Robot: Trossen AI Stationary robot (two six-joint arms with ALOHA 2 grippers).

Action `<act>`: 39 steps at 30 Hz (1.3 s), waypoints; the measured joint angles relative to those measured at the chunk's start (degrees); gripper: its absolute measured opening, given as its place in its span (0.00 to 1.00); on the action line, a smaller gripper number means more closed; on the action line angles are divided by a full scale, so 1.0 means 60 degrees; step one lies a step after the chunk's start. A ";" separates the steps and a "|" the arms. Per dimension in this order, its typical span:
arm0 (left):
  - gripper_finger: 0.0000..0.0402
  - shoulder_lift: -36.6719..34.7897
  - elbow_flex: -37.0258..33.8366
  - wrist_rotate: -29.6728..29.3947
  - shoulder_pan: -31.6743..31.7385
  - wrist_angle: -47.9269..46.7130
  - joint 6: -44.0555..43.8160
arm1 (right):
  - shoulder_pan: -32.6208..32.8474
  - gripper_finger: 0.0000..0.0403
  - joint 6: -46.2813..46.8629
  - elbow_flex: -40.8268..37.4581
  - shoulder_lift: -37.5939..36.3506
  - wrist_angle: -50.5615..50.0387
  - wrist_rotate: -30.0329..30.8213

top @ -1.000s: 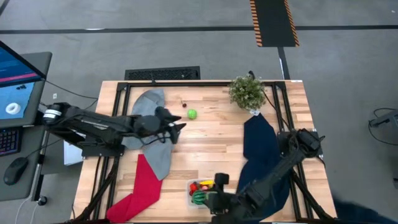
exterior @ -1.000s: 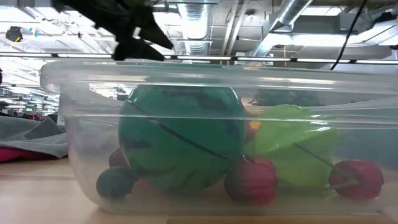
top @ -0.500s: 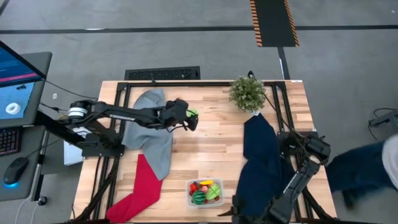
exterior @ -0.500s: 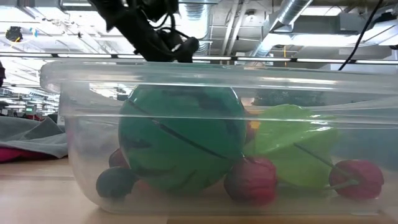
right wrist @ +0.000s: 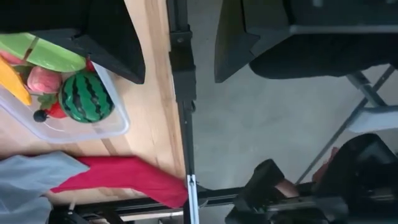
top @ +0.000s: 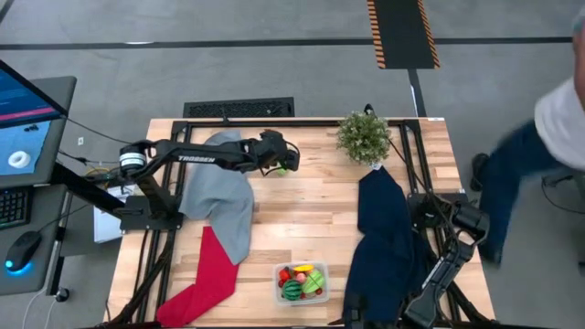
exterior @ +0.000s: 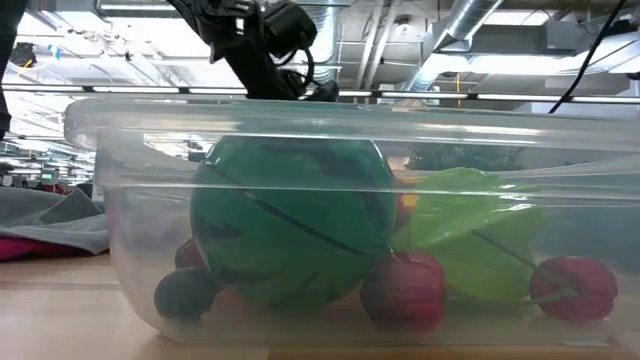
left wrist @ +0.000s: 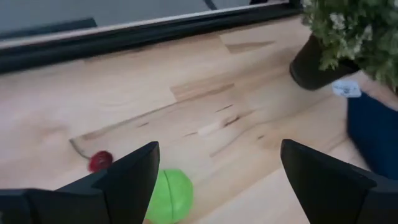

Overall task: Pick and placing Produce into tupperware
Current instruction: Put the cabbage into the transparent bin

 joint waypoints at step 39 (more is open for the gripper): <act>0.81 0.1388 -0.0003 0.2126 0.0642 -0.0891 -0.1129 | -0.0022 0.53 -0.0342 -0.0002 0.0000 0.0004 0.0013</act>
